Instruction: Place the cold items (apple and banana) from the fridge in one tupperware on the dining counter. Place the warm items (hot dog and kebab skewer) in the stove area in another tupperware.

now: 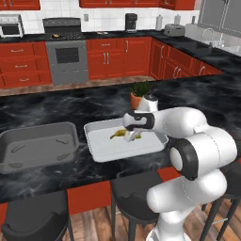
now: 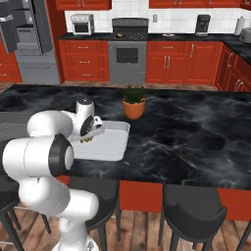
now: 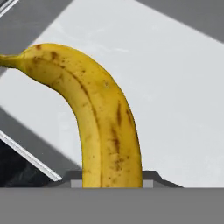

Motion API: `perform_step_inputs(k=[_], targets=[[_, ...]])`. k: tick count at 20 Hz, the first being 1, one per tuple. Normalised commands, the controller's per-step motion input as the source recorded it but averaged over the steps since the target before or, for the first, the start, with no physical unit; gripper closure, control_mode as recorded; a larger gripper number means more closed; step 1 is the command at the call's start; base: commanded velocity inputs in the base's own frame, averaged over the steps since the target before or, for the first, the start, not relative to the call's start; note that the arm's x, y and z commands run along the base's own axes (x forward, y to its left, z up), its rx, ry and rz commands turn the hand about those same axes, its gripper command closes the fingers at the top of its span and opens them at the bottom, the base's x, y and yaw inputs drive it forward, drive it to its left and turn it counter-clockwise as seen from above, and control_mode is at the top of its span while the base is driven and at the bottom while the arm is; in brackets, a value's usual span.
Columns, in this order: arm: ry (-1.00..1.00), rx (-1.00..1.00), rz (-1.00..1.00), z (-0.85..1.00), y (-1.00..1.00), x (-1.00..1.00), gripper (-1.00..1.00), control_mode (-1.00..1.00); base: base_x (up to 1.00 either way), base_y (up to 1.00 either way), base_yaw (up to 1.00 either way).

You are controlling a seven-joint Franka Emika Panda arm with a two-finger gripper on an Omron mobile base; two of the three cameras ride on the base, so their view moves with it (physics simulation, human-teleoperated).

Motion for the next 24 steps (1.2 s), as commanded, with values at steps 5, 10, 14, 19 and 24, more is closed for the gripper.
perform_step_inputs(k=[5,10,14,19,24], targets=[[0.02,0.00,0.05,-0.52,0.00,0.69,1.00,-1.00,0.00,0.00,0.00],[0.12,-0.01,0.00,-0.34,0.01,0.69,1.00,-1.00,0.00,0.00,0.00],[0.13,-0.02,0.00,-0.30,0.02,0.62,1.00,-1.00,0.00,0.00,0.00],[0.03,-0.03,0.00,-0.24,0.00,0.34,-1.00,-1.00,0.00,0.00,0.00],[-0.01,-0.01,0.00,-0.04,0.01,0.01,-1.00,-1.00,0.00,0.00,0.00]])
